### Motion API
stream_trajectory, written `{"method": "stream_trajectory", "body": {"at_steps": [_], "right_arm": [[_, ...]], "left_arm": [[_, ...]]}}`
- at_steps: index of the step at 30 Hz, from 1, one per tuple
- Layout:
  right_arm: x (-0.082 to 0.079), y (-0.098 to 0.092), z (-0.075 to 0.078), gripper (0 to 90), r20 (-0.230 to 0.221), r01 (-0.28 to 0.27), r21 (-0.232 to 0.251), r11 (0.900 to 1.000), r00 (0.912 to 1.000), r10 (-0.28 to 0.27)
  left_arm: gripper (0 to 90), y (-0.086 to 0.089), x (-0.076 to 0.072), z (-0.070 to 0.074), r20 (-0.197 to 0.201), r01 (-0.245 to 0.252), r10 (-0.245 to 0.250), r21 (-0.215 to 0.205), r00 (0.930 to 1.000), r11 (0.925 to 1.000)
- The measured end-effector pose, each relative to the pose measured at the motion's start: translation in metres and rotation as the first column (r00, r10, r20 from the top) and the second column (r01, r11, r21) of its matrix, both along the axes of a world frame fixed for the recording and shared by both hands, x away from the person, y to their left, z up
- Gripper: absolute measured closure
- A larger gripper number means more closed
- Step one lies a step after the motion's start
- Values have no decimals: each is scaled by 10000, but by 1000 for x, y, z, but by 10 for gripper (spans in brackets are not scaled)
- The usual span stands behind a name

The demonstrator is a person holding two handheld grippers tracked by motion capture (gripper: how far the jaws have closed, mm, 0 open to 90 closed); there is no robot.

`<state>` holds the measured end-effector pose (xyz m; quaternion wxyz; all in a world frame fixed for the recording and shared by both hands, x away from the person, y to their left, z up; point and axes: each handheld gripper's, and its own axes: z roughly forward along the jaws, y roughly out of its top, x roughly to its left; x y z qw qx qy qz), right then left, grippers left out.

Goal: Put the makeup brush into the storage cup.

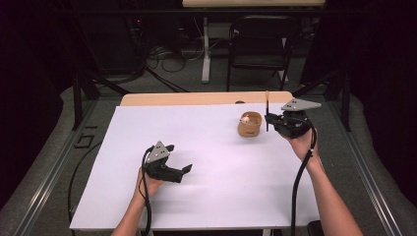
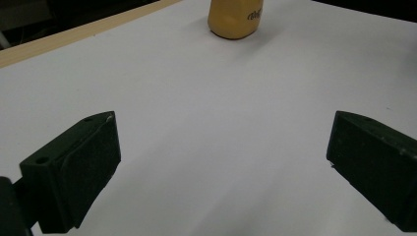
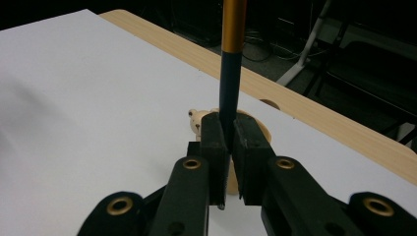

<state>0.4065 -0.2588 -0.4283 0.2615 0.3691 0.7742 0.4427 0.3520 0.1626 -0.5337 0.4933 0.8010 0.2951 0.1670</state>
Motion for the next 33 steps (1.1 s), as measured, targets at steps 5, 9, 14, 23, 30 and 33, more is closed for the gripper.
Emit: {"method": "stream_trajectory", "body": {"at_steps": [5,9,14,23,30,33], "right_arm": [[6,3,4,844,170,-31,-94,10000,9998,33],[11,6,6,844,299,-76,-212,9997,9995,82],[19,10,7,844,443,-86,-237,9997,9990,97],[33,15,9,844,637,0,-181,9998,9980,12],[41,22,4,844,629,22,-296,9996,9980,-3],[44,23,3,844,586,16,-261,9997,9983,0]], "left_arm": [[0,1,0,0,-4,-5,5,-1,10000,10000],[0,0,0,0,-10,-6,6,18,10000,10000],[0,0,0,-1,-13,50,-51,-50,10000,10000],[0,0,0,-1,-27,29,-29,16,10000,10000],[0,0,-1,-1,-33,63,-63,21,10000,10000],[0,-1,0,-1,-72,71,-71,7,9999,10000]]}}
